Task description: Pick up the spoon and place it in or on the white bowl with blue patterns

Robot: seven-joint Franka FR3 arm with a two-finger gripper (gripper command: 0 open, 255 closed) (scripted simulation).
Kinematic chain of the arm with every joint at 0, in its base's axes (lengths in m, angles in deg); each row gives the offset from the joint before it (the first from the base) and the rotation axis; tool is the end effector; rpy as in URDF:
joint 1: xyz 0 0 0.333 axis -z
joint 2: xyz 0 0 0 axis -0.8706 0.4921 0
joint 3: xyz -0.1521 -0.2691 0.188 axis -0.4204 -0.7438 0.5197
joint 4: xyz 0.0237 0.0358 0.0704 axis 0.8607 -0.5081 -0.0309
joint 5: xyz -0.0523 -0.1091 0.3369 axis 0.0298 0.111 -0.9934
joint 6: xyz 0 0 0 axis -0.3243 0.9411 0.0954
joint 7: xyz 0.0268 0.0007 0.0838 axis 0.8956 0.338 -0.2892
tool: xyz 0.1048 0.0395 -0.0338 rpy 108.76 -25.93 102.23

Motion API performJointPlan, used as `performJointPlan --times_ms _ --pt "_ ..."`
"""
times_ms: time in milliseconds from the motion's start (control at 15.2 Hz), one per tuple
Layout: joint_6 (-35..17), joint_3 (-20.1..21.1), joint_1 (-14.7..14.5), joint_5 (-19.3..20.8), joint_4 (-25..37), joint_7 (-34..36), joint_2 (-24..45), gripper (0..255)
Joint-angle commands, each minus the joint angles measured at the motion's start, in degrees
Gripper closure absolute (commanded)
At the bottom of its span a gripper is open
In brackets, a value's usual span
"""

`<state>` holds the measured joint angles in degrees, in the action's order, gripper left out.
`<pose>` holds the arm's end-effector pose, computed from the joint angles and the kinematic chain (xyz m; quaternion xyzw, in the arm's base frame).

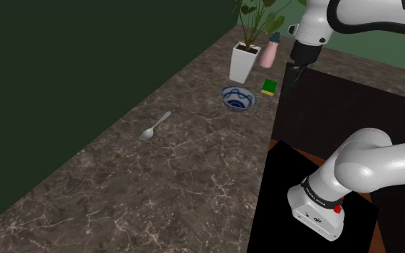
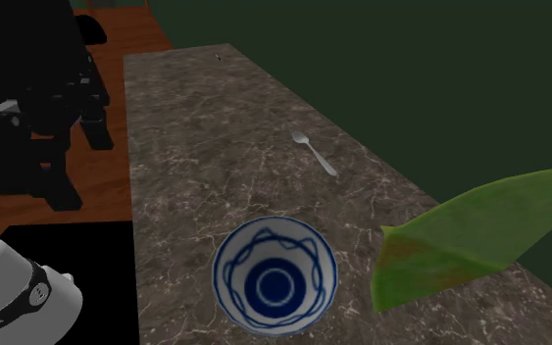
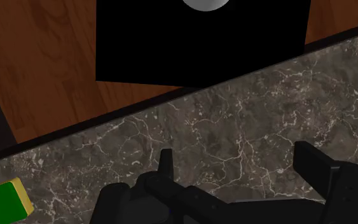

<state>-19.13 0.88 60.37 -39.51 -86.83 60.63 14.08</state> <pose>0.2336 -0.0086 0.5775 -0.9966 -0.0634 0.0522 0.0025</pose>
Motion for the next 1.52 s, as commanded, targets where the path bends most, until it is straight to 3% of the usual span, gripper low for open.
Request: performJointPlan --times_ms 0,792,1452 --pt "0.0 0.0 0.0 0.0 0.0 0.0 0.0 0" --pt "-19.2 9.5 -5.2 -5.5 1.4 7.8 15.9 0" --pt "-31.8 16.9 -7.6 -3.6 10.2 15.3 33.5 0"
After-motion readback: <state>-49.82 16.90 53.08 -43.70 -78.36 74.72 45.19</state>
